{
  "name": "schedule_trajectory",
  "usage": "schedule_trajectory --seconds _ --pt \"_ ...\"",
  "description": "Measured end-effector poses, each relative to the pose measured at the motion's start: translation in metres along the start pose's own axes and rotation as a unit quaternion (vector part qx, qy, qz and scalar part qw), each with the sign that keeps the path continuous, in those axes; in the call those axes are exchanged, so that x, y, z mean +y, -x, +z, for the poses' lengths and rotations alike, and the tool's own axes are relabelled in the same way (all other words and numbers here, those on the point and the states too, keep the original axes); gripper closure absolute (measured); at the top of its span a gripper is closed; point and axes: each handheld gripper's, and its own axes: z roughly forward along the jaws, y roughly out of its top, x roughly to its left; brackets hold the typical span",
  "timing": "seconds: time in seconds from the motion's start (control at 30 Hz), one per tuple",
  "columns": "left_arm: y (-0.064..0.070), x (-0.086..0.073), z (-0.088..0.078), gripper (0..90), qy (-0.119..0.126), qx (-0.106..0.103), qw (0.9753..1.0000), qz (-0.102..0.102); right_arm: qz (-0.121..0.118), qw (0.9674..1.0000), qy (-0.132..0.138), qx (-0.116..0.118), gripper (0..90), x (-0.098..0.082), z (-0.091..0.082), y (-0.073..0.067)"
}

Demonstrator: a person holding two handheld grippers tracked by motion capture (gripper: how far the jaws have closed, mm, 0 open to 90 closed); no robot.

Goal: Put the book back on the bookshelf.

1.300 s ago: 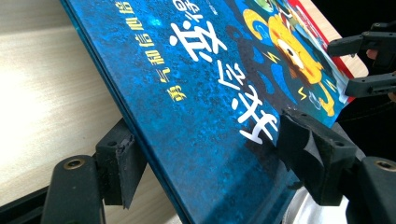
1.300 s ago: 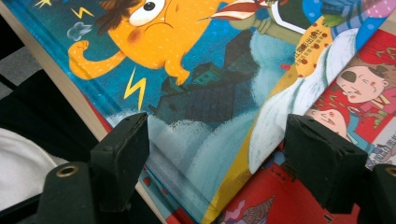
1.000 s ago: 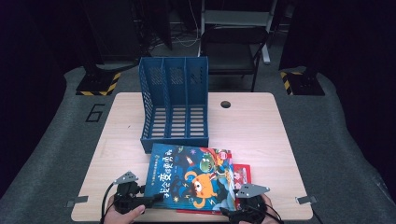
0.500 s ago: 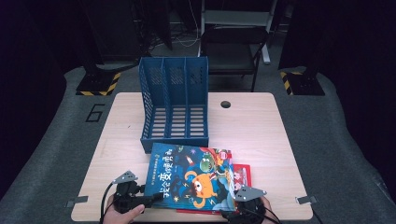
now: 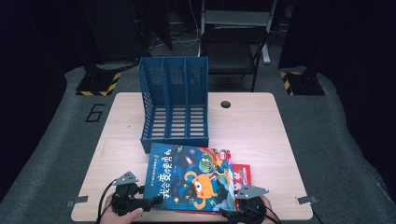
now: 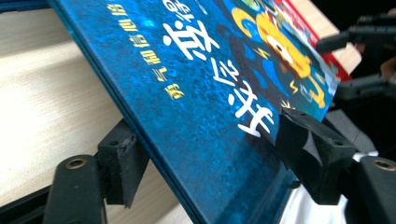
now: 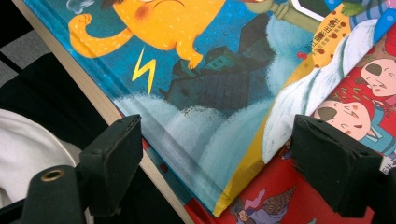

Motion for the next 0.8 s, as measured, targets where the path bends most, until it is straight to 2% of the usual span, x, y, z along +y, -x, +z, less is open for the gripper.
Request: schedule_trajectory --seconds 0.17,0.37,0.47,0.53,0.63,0.67,0.7,0.73,0.77,0.8 --pt "0.002 0.000 0.000 22.5 -0.009 0.002 0.9998 0.017 0.002 1.0000 -0.002 0.003 17.1 0.000 0.000 0.000" --pt "0.003 -0.002 0.001 21.9 -0.005 0.006 0.9999 0.010 0.001 1.0000 0.001 0.001 17.0 0.000 0.000 0.000" --pt "0.004 -0.002 0.001 20.8 -0.006 0.008 0.9998 0.015 -0.001 1.0000 0.001 0.001 16.8 0.000 0.000 0.000" --pt "0.004 0.001 -0.003 21.8 -0.004 0.007 0.9998 0.016 0.001 1.0000 0.003 0.002 16.6 0.000 0.001 0.000" --pt "0.005 0.003 -0.008 25.3 0.013 0.011 0.9998 0.012 0.010 0.9999 0.004 0.007 16.7 0.001 0.001 -0.002" --pt "0.004 0.005 -0.011 25.9 0.009 0.012 0.9997 0.021 0.008 0.9999 0.002 0.010 16.7 0.001 0.001 -0.002" --pt "0.005 0.005 -0.010 26.0 0.015 0.015 0.9997 0.013 0.011 0.9999 0.003 0.007 16.7 0.002 0.002 -0.004" --pt "0.004 0.007 -0.012 26.0 0.007 0.015 0.9997 0.019 0.003 0.9999 0.004 0.009 16.7 0.002 0.003 -0.003" --pt "0.005 0.007 -0.011 26.0 0.014 0.019 0.9997 0.011 0.004 0.9999 0.005 0.009 16.7 0.002 0.003 -0.004" --pt "0.004 0.009 -0.013 26.1 0.010 0.020 0.9996 0.016 0.007 0.9999 0.001 0.009 16.7 0.003 0.004 -0.006"
